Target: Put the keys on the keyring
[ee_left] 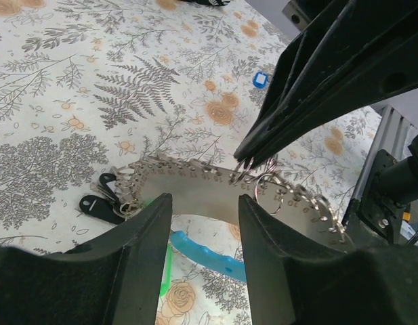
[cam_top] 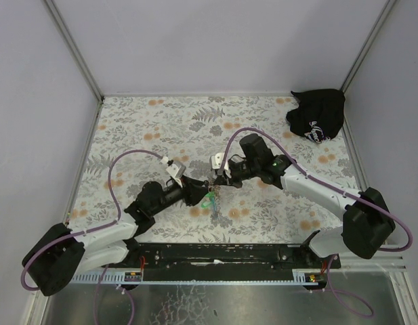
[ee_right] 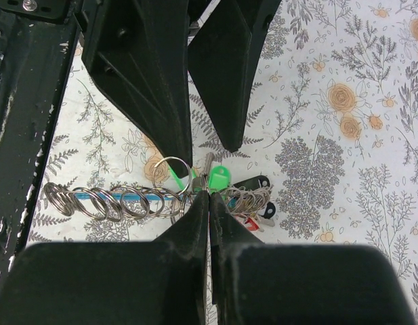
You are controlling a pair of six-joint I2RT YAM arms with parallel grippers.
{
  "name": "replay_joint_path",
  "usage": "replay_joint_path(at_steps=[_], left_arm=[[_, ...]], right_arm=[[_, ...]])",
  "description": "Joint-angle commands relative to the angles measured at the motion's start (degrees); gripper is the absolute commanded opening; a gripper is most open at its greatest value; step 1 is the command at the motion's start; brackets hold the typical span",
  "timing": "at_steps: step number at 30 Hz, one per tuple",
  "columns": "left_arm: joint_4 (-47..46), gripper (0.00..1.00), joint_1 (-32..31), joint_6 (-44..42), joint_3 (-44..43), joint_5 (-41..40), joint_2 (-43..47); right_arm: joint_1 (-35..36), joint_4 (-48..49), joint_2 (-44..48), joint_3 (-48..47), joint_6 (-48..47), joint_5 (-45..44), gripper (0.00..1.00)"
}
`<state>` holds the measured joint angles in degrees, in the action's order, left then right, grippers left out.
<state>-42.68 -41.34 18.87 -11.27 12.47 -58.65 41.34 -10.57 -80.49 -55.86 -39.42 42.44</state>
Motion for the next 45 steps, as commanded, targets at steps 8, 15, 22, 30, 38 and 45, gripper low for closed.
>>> replay_joint_path(at_steps=[8,15,22,30,38,45], left_arm=[[-6.9,0.44,-2.9,2.0,-4.7,0.5,-3.3],[-7.5,0.44,-6.3,-0.2,-6.1,0.6,-6.4],[-10.7,0.48,-7.0,-4.2,1.7,-2.3,4.4],[-7.6,0.47,-4.1,-4.1,3.5,-5.4,7.5],[-9.0,0.29,-1.2,-4.4,3.3,-2.1,2.5],[-13.4,0.29,0.0,-6.0,4.3,2.1,0.6]], right_arm=[[1.0,6.6,0.2,1.0,2.0,-1.0,0.0],[1.4,8.6,-0.2,2.1,2.9,-1.4,0.0],[1.4,10.1,1.2,4.4,3.2,-2.1,0.0],[1.2,10.4,2.0,4.5,3.5,-1.2,0.0],[1.1,10.3,2.9,4.3,4.1,-0.2,0.0],[0.6,10.4,2.8,4.2,5.1,1.0,0.0]])
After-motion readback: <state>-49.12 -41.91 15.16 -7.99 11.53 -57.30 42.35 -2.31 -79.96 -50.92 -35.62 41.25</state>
